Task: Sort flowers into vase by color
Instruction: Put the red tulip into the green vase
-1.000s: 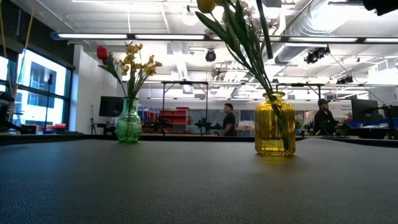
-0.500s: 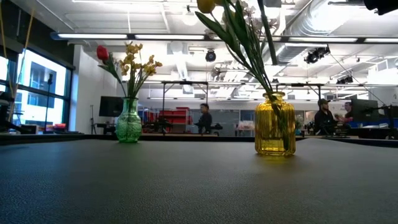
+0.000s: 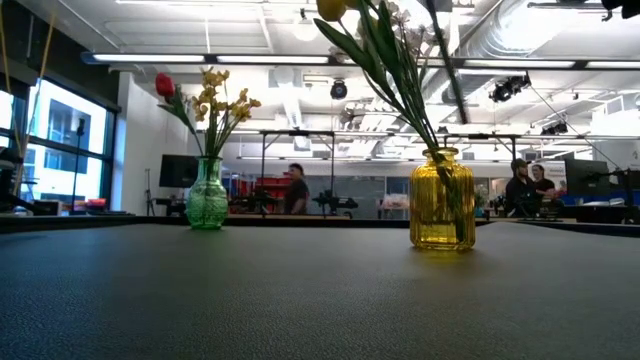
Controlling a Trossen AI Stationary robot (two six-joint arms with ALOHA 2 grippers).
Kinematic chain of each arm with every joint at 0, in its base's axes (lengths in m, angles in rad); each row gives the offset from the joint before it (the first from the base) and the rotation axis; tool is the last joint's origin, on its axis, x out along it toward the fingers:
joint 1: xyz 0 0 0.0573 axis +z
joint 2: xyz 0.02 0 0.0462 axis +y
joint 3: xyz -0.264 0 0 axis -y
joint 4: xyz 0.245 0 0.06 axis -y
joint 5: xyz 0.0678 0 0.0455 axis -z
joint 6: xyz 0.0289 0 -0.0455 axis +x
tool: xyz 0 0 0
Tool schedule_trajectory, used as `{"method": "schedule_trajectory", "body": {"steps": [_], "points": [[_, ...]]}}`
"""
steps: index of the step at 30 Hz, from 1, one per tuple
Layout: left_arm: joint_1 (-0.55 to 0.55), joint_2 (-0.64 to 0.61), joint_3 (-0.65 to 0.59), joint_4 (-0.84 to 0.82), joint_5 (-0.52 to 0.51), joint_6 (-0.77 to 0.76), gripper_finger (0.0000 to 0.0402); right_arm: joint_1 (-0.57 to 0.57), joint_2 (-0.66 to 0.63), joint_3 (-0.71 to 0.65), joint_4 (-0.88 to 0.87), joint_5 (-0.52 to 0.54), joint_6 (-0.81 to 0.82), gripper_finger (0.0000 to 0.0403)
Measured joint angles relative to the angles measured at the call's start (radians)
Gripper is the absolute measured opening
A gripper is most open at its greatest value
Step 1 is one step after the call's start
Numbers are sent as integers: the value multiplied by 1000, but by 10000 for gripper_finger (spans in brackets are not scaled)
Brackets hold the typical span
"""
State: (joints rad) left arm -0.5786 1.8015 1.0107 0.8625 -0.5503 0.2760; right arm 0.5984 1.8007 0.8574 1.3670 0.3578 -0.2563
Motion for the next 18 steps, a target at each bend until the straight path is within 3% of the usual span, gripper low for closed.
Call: {"method": "schedule_trajectory", "body": {"steps": [3,12,18], "points": [[-23,0,0,20,-52,36,49,9,0,-1,-5,38,-14,0],[-31,0,0,32,-59,78,3,11,0,-2,-10,58,-11,0],[-24,-1,0,15,-61,33,43,10,0,-2,-10,63,-7,0]]}}
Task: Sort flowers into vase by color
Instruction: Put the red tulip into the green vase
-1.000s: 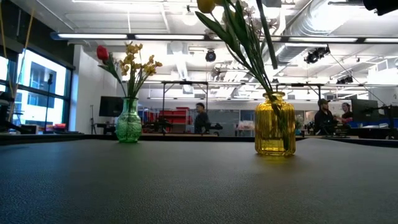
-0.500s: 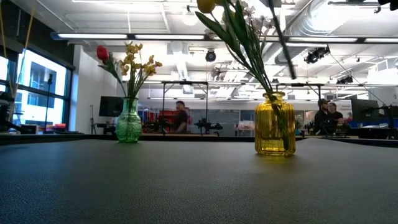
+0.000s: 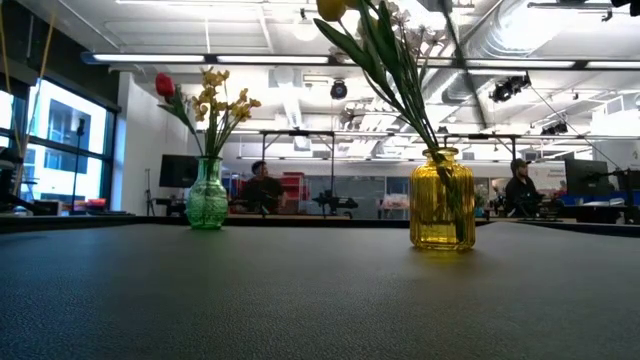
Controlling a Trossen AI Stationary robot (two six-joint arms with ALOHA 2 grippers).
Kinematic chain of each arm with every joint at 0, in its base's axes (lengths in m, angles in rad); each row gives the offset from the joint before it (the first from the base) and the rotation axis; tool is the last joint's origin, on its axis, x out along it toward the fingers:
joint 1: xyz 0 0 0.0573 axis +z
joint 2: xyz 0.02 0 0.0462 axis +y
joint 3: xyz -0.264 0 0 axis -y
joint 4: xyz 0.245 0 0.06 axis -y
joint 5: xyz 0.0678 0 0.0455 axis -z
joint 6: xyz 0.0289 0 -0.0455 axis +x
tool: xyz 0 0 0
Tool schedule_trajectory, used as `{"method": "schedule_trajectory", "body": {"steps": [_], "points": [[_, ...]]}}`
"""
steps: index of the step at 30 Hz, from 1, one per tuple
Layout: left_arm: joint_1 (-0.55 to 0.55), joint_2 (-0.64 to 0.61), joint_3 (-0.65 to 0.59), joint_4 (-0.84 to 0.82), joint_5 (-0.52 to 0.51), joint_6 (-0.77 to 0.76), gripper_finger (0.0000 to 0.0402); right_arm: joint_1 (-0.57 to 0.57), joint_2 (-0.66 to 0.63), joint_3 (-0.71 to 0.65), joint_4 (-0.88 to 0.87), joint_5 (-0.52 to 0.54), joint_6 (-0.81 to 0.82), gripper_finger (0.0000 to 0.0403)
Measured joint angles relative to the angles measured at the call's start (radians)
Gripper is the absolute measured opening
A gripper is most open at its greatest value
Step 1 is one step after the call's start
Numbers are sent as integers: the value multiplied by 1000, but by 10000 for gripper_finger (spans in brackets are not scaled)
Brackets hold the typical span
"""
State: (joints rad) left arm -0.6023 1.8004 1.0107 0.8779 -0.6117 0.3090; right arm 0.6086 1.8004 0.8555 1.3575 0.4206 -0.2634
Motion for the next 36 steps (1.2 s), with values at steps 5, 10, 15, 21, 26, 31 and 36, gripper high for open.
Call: {"method": "schedule_trajectory", "body": {"steps": [5,10,15,21,26,31,36], "points": [[14,0,0,-17,46,-50,112,-2,0,0,0,0,0,0],[39,0,0,8,183,-55,150,-8,0,0,-2,-1,11,0],[42,0,-1,8,158,-45,128,-13,0,0,-15,-1,27,0],[7,0,-1,12,30,29,71,-13,0,0,-20,0,27,0],[-25,0,-1,13,-52,103,25,-13,0,0,-36,-2,31,0],[-33,0,-1,4,-61,129,5,-16,0,0,-66,-7,73,2],[-36,0,-2,-9,-100,132,2,-19,0,0,-79,-1,83,12]]}}
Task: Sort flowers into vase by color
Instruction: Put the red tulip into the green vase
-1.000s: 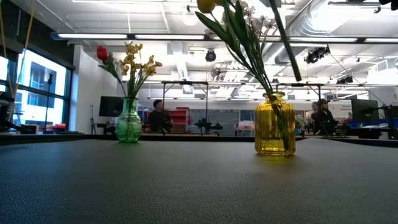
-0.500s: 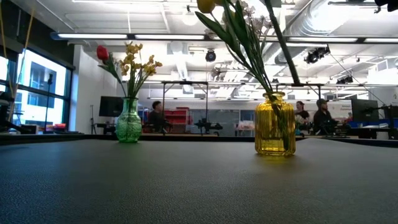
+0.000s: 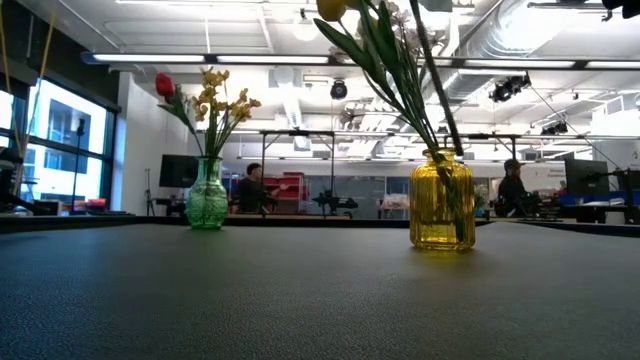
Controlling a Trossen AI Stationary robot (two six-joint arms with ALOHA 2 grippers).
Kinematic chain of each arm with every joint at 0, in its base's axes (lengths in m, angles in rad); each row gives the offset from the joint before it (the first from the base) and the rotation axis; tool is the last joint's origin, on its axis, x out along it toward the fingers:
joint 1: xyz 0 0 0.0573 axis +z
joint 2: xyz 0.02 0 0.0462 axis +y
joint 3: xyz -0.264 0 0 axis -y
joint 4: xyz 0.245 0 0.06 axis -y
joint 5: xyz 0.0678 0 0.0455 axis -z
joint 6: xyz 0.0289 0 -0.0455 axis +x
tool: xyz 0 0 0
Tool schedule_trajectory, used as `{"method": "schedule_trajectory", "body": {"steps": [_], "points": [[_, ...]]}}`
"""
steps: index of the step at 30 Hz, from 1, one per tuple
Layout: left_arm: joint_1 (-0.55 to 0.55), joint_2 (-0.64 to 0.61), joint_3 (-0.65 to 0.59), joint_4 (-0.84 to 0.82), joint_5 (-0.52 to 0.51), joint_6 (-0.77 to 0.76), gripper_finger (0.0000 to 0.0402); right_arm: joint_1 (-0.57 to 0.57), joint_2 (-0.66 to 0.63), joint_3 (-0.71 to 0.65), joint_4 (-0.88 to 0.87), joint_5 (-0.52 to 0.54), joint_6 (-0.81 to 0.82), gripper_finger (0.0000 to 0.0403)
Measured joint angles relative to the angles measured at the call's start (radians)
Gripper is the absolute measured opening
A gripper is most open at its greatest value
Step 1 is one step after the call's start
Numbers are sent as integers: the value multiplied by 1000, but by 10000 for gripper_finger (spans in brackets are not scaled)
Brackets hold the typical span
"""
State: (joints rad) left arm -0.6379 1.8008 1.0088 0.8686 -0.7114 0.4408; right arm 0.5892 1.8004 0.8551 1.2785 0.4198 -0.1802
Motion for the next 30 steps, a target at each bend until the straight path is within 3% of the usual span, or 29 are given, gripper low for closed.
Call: {"method": "schedule_trajectory", "body": {"steps": [8,12,17,25,27,30], "points": [[-32,-21,0,-53,-101,25,1,0,0,0,-24,7,31,63],[-55,-81,2,-204,-233,-55,0,19,-29,0,-78,92,42,108],[-77,-229,2,-580,-398,-313,0,78,-111,0,-237,278,41,149],[68,-509,2,-1471,-507,-966,0,132,-143,0,-332,311,61,165],[130,-574,1,-1597,-534,-1033,0,132,-138,0,-362,311,94,165],[250,-676,2,-1663,-545,-1005,0,126,-137,0,-398,309,134,165]]}}
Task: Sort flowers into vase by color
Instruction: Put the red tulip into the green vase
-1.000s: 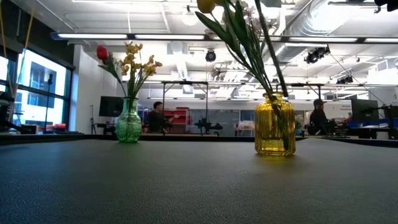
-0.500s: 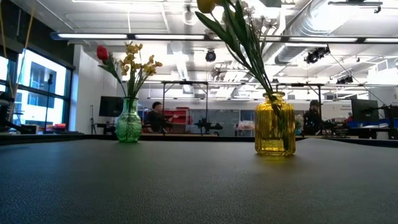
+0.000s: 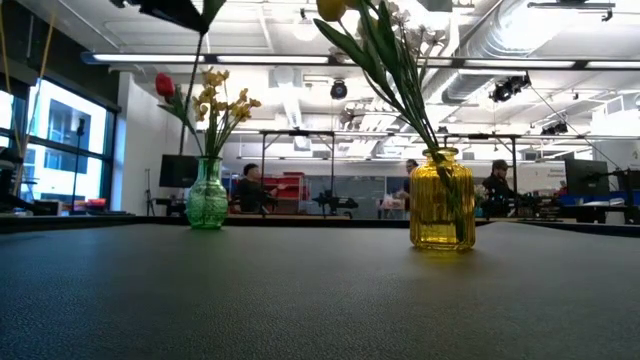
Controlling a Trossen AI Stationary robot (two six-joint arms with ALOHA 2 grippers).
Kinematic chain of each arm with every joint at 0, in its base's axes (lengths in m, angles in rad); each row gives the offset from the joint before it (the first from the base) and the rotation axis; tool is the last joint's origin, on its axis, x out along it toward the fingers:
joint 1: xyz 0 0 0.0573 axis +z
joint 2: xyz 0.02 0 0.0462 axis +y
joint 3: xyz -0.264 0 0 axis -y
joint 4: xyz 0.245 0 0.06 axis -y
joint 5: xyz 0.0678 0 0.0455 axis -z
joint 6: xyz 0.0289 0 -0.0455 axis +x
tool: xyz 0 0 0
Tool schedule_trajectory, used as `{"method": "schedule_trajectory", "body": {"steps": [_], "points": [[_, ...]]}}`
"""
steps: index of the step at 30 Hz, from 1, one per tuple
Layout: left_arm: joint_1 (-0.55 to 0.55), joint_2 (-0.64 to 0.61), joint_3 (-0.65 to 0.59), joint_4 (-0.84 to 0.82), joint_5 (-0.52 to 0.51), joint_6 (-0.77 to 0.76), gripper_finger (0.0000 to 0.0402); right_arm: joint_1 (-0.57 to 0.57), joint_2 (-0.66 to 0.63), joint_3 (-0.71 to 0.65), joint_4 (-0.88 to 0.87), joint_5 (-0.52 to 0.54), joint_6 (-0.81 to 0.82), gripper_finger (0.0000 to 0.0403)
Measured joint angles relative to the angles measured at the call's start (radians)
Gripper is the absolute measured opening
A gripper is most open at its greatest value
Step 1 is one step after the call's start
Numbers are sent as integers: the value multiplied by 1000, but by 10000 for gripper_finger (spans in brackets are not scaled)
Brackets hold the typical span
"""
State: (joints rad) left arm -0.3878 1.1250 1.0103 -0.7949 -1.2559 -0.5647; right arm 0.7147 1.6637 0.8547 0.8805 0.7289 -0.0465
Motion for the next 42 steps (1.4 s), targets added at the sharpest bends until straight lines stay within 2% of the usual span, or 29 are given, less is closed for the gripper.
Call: {"method": "schedule_trajectory", "body": {"steps": [8,11,13,16,18,21,26,31,35,42], "points": [[305,-217,0,51,-28,186,0,-8,0,0,-18,-3,21,165],[399,-256,-3,127,21,256,0,-8,0,0,-16,-3,20,165],[461,-271,-24,253,120,353,0,-8,0,0,-17,-3,15,165],[568,-275,-68,470,370,515,0,-12,0,0,-17,-3,20,165],[639,-275,-98,554,506,552,0,-14,0,0,-16,-3,25,165],[732,-267,-119,577,571,544,0,-14,0,0,-18,-3,41,165],[813,-262,-159,591,532,576,0,-14,0,0,-32,-3,43,165],[864,-262,-193,637,567,577,0,-28,0,0,-32,-3,51,165],[879,-261,-249,671,622,558,0,-30,0,0,-31,-3,51,165],[879,-260,-359,687,624,504,1,-30,0,0,-31,-3,51,165]]}}
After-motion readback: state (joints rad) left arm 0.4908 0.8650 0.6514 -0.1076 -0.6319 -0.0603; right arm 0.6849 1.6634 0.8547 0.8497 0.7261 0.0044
